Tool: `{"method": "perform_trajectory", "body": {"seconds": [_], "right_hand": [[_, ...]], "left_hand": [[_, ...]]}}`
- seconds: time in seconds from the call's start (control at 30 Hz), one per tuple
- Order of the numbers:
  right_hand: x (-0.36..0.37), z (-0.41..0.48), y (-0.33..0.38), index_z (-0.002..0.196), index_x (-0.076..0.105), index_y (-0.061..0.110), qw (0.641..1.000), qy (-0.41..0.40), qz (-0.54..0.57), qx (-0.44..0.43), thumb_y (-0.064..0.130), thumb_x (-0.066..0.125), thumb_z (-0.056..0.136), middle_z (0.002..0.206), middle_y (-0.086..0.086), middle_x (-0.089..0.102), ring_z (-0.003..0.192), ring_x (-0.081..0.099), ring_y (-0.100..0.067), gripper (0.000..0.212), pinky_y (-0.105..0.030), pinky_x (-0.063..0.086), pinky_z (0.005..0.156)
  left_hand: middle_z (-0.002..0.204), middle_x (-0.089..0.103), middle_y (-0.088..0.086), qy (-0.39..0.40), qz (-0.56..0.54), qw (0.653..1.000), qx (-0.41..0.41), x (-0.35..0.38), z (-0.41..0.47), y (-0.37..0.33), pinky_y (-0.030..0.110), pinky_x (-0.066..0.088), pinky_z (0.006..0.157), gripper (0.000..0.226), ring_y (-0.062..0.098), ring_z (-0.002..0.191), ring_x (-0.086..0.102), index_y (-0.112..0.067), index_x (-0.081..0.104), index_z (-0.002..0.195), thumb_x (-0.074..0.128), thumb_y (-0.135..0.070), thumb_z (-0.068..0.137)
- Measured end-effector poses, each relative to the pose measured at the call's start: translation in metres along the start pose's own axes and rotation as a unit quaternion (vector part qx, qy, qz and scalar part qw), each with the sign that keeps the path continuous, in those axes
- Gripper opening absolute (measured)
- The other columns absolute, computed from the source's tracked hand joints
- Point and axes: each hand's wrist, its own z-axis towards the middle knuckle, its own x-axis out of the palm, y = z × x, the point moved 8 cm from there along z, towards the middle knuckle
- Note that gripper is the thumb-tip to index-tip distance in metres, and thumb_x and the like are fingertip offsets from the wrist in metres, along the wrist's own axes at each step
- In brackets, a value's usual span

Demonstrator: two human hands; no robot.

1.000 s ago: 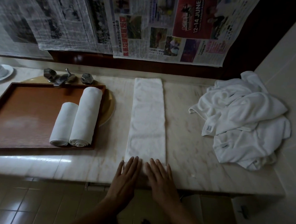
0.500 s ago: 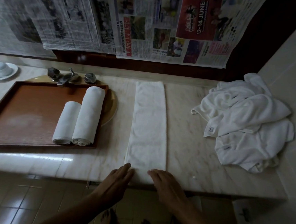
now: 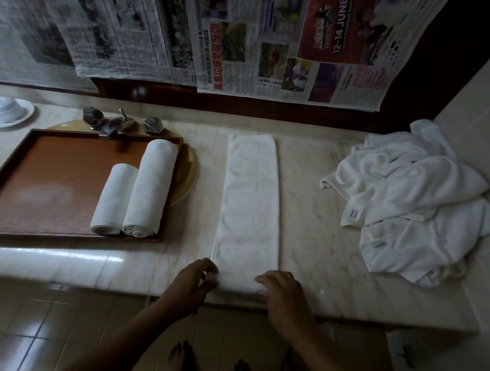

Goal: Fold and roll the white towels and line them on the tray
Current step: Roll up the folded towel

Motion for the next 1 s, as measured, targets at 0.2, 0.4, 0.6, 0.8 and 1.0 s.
{"method": "perform_trajectory", "body": {"seconds": [0.2, 0.4, 0.6, 0.8, 1.0], "right_hand": [[0.025, -0.024, 0.037, 0.143, 0.057, 0.019, 0.991, -0.051, -0.123, -0.028, 0.003, 0.044, 0.083, 0.149, -0.012, 0.054, 0.138, 0.049, -0.036, 0.064, -0.055, 0.028, 0.115], [0.032, -0.030, 0.039, 0.156, 0.039, 0.014, 0.989, -0.034, -0.143, -0.024, 0.012, 0.042, 0.087, 0.164, -0.013, 0.031, 0.153, 0.023, -0.035, 0.070, -0.054, 0.017, 0.119], [0.030, -0.013, 0.030, 0.160, 0.030, 0.014, 0.985, -0.010, -0.171, -0.039, 0.014, 0.040, 0.087, 0.168, -0.012, 0.022, 0.156, 0.016, -0.033, 0.073, -0.056, 0.014, 0.119], [0.031, 0.013, 0.017, 0.153, 0.044, 0.013, 0.983, 0.042, -0.174, -0.044, 0.026, 0.082, 0.079, 0.155, -0.014, 0.046, 0.143, 0.045, -0.033, 0.084, -0.057, 0.034, 0.118], [0.018, 0.020, 0.014, 0.148, 0.048, 0.011, 0.983, 0.077, -0.154, -0.066, 0.006, 0.081, 0.065, 0.138, -0.013, 0.061, 0.123, 0.063, -0.032, 0.090, -0.049, 0.052, 0.102]], "left_hand": [[0.114, 0.058, -0.004, -0.055, 0.036, 0.998, -0.004, -0.003, -0.001, -0.006, 0.018, 0.049, 0.076, 0.010, 0.015, 0.099, 0.060, -0.028, 0.065, 0.107, 0.066, -0.025, 0.097], [0.154, 0.048, 0.009, -0.086, 0.280, 0.943, 0.160, 0.047, -0.035, -0.040, 0.051, 0.038, 0.114, 0.077, 0.028, 0.144, 0.043, -0.018, 0.042, 0.148, 0.067, -0.010, 0.076], [0.169, 0.013, 0.016, -0.020, 0.368, 0.913, 0.175, 0.071, -0.025, -0.030, 0.054, 0.014, 0.120, 0.101, 0.031, 0.158, 0.007, -0.008, 0.019, 0.162, 0.061, -0.012, 0.070], [0.169, 0.019, 0.011, 0.010, 0.398, 0.891, 0.218, 0.058, 0.000, -0.024, 0.057, 0.025, 0.123, 0.074, 0.028, 0.156, 0.018, -0.014, 0.018, 0.162, 0.050, -0.031, 0.098], [0.158, 0.041, 0.010, 0.067, 0.388, 0.901, 0.182, 0.042, 0.010, -0.015, 0.053, 0.034, 0.118, 0.106, 0.028, 0.145, 0.041, -0.014, 0.014, 0.159, 0.078, -0.017, 0.075]]}}
